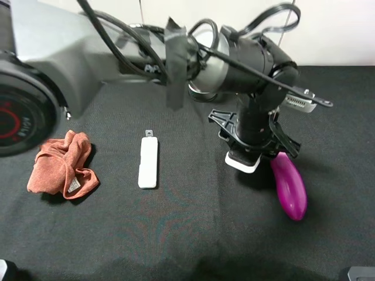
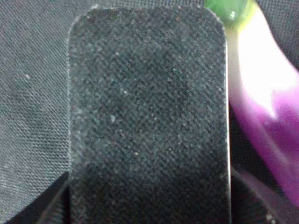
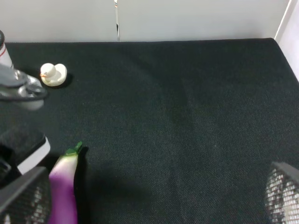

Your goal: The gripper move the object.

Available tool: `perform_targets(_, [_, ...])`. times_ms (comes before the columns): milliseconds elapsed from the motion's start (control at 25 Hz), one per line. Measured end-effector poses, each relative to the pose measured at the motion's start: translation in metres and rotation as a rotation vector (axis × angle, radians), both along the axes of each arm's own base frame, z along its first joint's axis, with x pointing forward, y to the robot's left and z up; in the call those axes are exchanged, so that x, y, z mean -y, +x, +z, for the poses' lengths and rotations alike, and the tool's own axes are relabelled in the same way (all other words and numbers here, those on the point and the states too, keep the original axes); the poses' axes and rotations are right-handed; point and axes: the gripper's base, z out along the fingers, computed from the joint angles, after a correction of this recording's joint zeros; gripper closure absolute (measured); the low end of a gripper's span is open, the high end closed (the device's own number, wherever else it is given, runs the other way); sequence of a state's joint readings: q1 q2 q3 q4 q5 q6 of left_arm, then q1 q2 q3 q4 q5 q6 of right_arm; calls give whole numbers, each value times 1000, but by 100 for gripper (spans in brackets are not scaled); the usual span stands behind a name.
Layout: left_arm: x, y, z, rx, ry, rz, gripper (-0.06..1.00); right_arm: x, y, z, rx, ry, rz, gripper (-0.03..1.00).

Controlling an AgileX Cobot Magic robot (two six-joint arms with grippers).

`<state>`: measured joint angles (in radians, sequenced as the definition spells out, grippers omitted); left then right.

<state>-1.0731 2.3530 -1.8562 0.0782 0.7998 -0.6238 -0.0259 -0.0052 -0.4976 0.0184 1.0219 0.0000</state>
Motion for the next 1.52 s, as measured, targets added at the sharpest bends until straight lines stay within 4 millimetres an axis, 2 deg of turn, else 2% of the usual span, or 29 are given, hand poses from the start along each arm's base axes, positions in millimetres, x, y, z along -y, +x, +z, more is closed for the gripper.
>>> perform_targets(200, [2,-3,-7,-12,8,18,26,0,0,0,0,0,0,27])
perform_targets(960, [0,-3,-8,-20,19,31,26,0,0,0,0,0,0,27])
perform_targets(1080, [0,-3,-8,-20,19,35,22,0,0,0,0,0,0,27])
perform_targets(1280, [1,-4,-8,-31,13,45,9,0,0,0,0,0,0,27])
perform_targets(1520, [1,-5,-8,-38,9,50,4,0,0,0,0,0,0,27])
